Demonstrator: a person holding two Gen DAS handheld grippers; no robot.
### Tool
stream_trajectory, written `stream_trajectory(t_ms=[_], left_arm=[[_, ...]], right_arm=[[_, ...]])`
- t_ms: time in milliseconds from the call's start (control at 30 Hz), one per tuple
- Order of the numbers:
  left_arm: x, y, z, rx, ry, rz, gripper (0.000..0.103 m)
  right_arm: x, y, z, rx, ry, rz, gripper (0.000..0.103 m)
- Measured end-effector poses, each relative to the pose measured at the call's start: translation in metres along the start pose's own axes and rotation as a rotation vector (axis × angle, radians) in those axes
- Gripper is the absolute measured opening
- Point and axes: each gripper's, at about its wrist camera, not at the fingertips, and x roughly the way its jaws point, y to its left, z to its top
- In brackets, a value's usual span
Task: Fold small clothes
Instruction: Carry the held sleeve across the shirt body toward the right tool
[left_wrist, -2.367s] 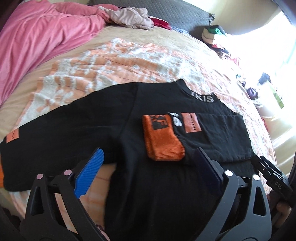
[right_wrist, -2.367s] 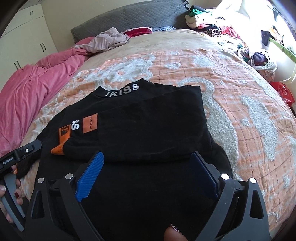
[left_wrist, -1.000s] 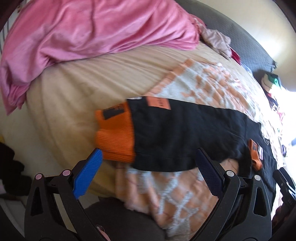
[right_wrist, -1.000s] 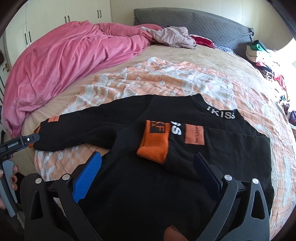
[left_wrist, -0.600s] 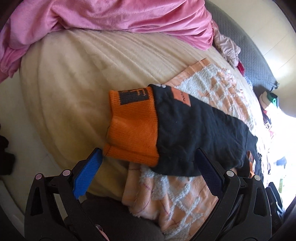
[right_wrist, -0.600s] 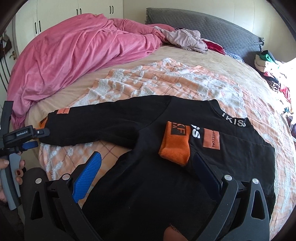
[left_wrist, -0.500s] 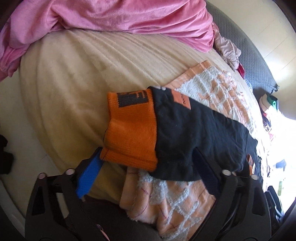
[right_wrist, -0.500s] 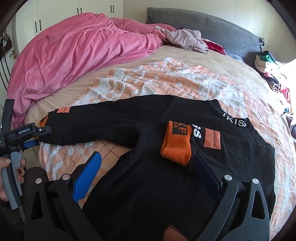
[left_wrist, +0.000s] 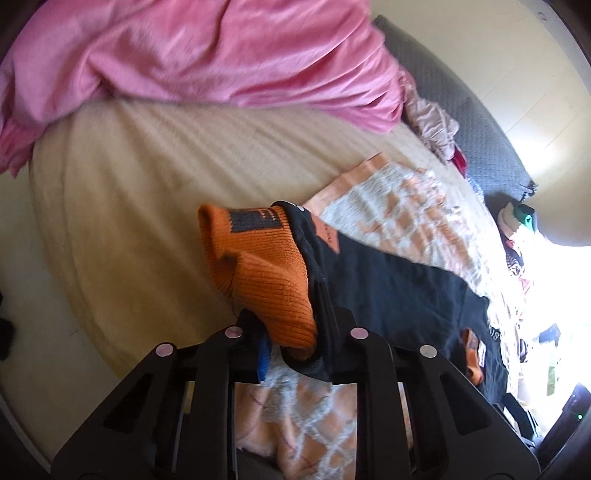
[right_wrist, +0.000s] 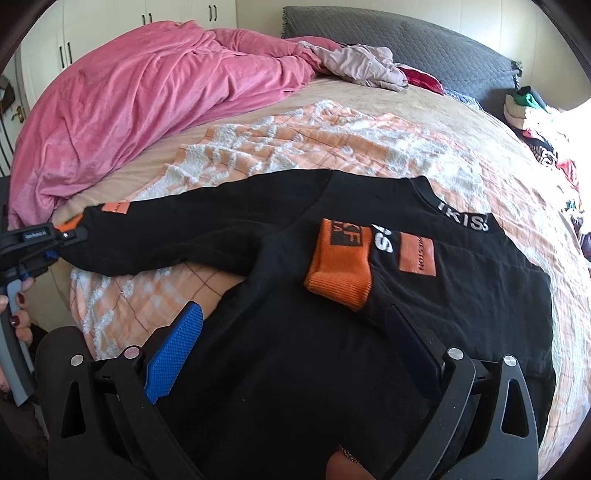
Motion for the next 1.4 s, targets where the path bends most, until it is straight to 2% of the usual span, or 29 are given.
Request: stream_trajectory(t_ms=[233,700,1067,1400], left_arm=[[-0.021,-0.032,0.010,0.071,-0.067,-0.031,0.011],[-0.030,-0.117,0.003,0.223,-0.084,-0.133,0.010],[-0.018,-0.184,-0.021,0.333,-0.044,-0.214,0.009],[0.001,-0.238,-0.054,0.429,0.032,-0.274,0.009]], right_arm=[[-0.004,-0.021,-0.005,0.057,-0.001,-0.004,0.098],[-0.019,-0.077,-0.021,0.209,-0.028,-0.037,0.098],[-0.037,-0.129,-0.042,0.337,-0.055,-0.077,0.098],[-0.051,-0.175,-0.066,0.462,-0.064,-0.117,0.098]])
